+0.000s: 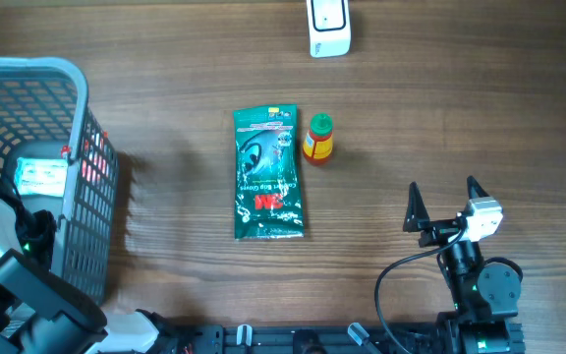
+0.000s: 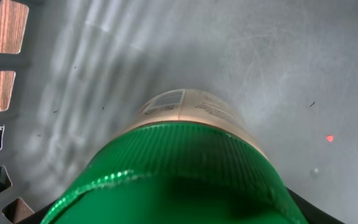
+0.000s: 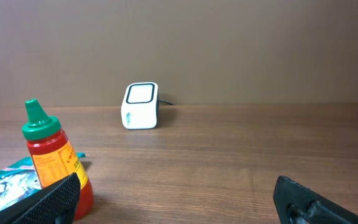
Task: Scan the item barcode
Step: 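Return the left gripper into the basket and grasp the green-lidded jar, then lift the jar out and place it below the sauce bottle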
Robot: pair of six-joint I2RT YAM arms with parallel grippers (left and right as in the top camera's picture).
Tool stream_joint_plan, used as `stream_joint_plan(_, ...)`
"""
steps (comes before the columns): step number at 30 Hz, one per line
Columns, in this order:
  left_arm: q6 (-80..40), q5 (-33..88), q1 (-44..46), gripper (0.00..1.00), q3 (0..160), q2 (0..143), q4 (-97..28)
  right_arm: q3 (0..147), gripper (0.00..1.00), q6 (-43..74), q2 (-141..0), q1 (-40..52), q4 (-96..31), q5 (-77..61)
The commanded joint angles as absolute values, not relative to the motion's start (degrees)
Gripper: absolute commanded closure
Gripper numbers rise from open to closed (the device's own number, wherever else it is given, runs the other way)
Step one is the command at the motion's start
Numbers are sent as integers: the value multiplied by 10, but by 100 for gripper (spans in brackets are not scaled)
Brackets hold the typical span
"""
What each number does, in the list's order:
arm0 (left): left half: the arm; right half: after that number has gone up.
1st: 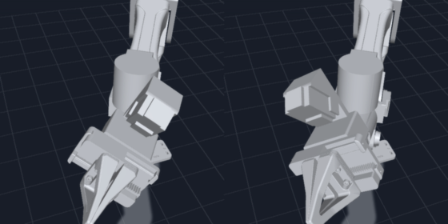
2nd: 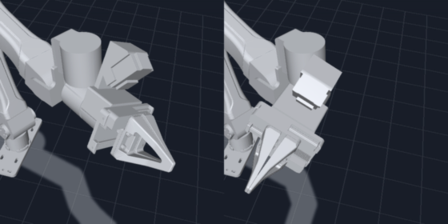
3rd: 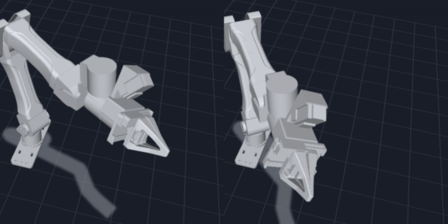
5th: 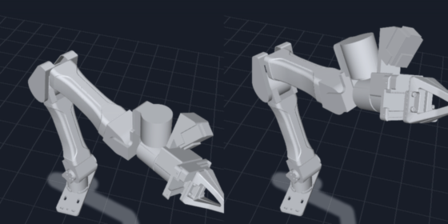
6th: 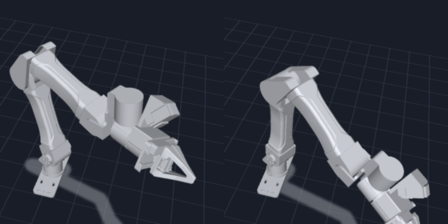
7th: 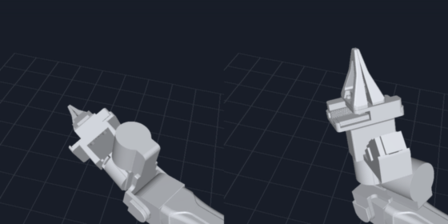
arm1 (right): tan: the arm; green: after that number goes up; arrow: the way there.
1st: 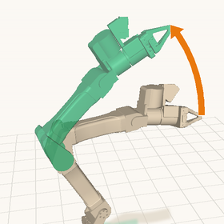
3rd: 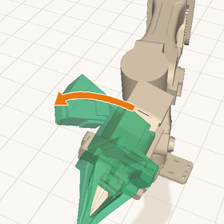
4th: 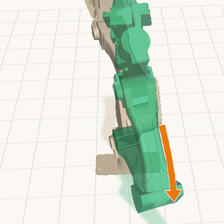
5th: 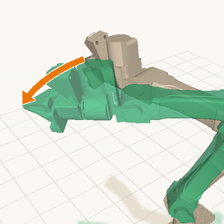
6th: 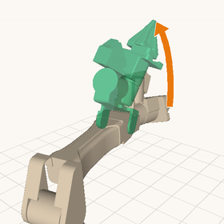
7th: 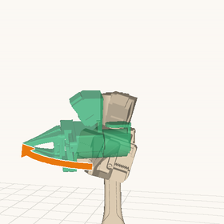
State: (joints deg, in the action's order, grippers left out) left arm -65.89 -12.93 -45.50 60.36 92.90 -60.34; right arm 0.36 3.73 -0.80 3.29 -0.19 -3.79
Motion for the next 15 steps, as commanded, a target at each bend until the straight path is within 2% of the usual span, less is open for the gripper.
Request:
stream_joint_plan(1,-632,-152,-458,39,601,924,-608,3,0,31,-8,35,0,-32)
stream_joint_plan(8,-584,-128,-458,41,674,861,-651,3,0,31,-8,35,0,-32)
stream_joint_plan(15,-504,-8,-448,41,822,777,-685,3,0,31,-8,35,0,-32)
